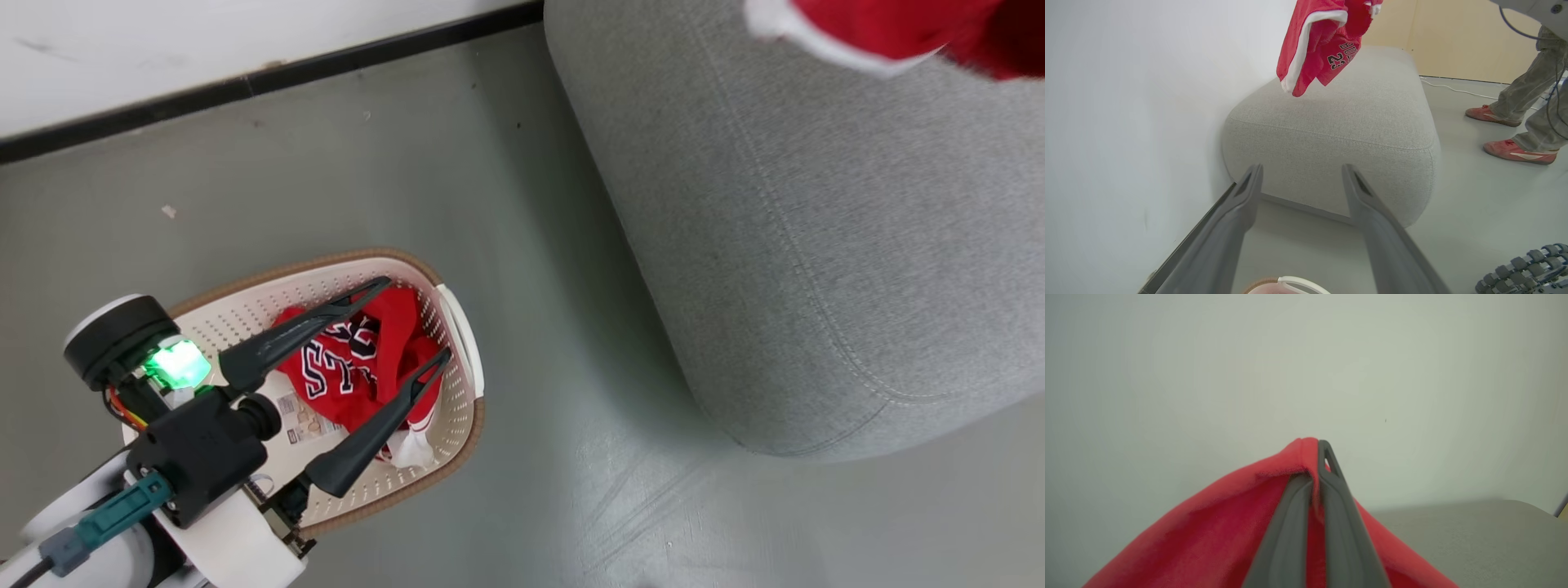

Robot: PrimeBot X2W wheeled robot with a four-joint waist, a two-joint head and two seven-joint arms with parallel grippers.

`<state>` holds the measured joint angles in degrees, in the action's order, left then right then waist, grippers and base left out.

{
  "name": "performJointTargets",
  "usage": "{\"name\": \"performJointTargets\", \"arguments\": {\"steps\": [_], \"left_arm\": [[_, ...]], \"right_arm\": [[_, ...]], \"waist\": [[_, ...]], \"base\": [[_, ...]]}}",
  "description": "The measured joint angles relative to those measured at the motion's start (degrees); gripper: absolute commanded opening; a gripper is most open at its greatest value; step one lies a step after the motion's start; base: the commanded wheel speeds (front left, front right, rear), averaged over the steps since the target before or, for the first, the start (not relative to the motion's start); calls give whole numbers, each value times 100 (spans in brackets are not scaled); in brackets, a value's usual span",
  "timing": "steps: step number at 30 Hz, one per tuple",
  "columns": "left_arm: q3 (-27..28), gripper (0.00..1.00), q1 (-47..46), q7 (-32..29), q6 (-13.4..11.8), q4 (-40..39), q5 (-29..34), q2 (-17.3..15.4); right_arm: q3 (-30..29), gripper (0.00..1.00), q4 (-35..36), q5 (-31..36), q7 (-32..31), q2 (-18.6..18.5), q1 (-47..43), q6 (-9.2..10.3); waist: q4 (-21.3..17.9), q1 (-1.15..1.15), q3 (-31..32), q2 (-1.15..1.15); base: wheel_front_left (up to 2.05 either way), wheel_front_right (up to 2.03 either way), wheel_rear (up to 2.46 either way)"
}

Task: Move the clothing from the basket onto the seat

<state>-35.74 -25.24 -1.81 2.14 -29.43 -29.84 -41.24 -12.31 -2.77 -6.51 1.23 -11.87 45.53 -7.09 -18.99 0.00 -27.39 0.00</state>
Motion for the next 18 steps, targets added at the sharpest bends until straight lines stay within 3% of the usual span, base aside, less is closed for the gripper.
{"name": "performJointTargets", "arguments": {"steps": [9,14,18], "left_arm": [[194,100,94,-14,0,-235,-85,-272],[289,100,128,-5,0,-365,-112,-394],[350,100,128,38,3,-491,-147,-452]], "right_arm": [[-431,0,91,391,-176,-405,1039,0],[-525,0,278,1034,-171,-760,1332,0],[-693,0,120,1204,-175,-703,1383,-1]], "waist": [[169,0,-420,0],[257,0,-658,0],[331,0,-852,0]], "base": [[0,0,0],[0,0,0],[0,0,0]]}}
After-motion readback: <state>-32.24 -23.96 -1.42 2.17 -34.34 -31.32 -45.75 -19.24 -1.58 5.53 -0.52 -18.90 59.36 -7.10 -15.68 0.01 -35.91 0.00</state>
